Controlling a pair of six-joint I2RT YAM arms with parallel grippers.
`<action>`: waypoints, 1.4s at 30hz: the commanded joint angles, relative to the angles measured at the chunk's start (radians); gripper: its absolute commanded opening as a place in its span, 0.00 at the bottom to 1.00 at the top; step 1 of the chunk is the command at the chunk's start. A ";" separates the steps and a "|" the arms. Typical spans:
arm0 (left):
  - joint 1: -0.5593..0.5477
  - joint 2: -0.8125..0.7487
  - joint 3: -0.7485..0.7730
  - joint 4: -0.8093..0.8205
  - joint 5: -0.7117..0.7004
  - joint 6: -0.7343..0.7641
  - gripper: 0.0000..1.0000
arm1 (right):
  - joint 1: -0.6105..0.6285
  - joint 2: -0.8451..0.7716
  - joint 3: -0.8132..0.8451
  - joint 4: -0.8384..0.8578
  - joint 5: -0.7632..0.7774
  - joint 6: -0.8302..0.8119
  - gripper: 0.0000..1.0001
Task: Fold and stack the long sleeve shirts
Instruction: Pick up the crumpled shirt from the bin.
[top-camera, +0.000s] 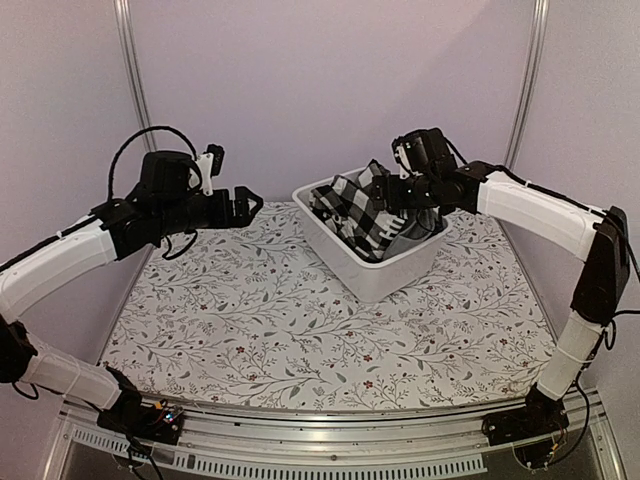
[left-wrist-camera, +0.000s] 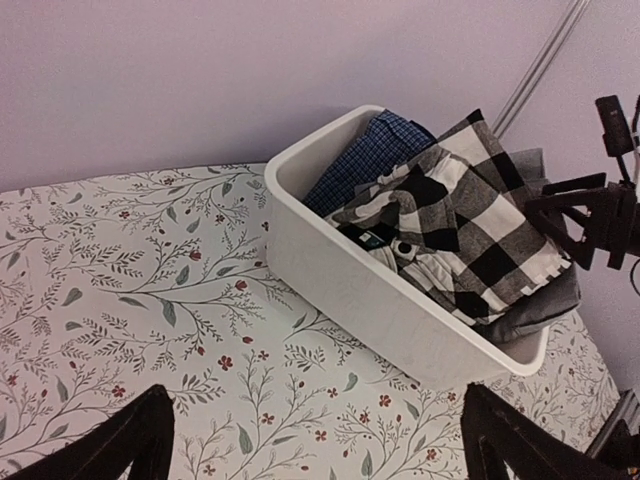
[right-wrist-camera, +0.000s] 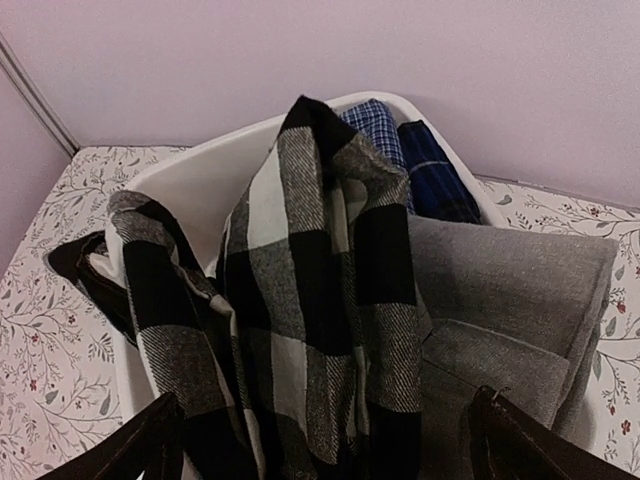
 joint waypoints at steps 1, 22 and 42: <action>0.009 0.005 0.031 -0.019 0.028 -0.007 1.00 | -0.012 0.052 0.039 -0.060 -0.022 0.000 0.96; 0.009 0.024 0.071 -0.020 0.046 -0.043 1.00 | -0.056 0.224 0.191 -0.053 -0.167 0.050 0.42; 0.015 -0.004 0.118 -0.019 0.001 -0.030 1.00 | 0.000 0.095 0.366 0.078 -0.197 -0.046 0.00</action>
